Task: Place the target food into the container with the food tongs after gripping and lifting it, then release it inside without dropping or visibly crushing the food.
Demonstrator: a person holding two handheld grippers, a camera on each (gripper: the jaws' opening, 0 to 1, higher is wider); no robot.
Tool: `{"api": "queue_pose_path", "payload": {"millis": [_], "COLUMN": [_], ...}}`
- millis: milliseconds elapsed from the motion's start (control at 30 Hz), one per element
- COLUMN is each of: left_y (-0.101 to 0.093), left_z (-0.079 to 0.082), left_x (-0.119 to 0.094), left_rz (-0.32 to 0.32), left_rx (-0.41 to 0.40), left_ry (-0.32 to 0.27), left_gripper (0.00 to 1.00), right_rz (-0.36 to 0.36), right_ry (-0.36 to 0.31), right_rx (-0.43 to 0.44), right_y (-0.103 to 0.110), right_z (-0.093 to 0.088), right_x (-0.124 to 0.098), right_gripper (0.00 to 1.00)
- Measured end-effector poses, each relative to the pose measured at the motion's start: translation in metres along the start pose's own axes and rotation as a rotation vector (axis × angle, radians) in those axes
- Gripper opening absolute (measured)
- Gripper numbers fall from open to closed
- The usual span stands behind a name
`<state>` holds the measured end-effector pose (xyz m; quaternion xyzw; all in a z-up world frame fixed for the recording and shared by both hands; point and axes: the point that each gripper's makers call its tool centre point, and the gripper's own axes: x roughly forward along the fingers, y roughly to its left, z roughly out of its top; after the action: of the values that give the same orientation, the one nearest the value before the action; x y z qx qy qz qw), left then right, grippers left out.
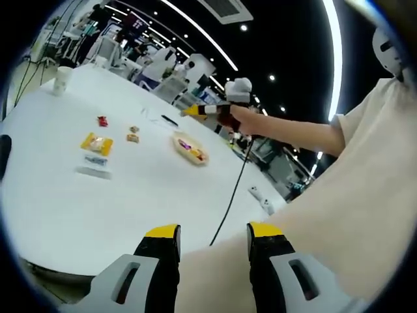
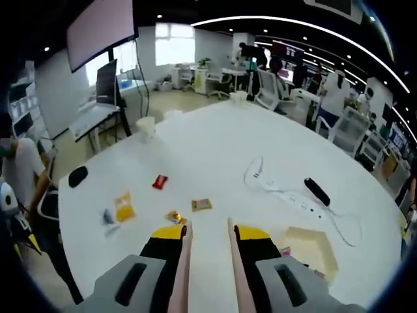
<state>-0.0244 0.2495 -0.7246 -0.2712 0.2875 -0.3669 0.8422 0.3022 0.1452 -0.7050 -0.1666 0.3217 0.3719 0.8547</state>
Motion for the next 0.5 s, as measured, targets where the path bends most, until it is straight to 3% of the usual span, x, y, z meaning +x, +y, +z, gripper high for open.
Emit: {"api": "queue_pose_path", "payload": {"millis": [500], "left_y": [0.014], "left_z": [0.001], "left_x": [-0.015], "left_rz": [0.002], "left_rx": [-0.016], "left_ry": [-0.016], "left_gripper": [0.40], "right_rz": [0.133], "right_ry": [0.040], "right_rx": [-0.109], "right_y": [0.075], "right_z": [0.005], "right_x": [0.034], "right_gripper": [0.29]}}
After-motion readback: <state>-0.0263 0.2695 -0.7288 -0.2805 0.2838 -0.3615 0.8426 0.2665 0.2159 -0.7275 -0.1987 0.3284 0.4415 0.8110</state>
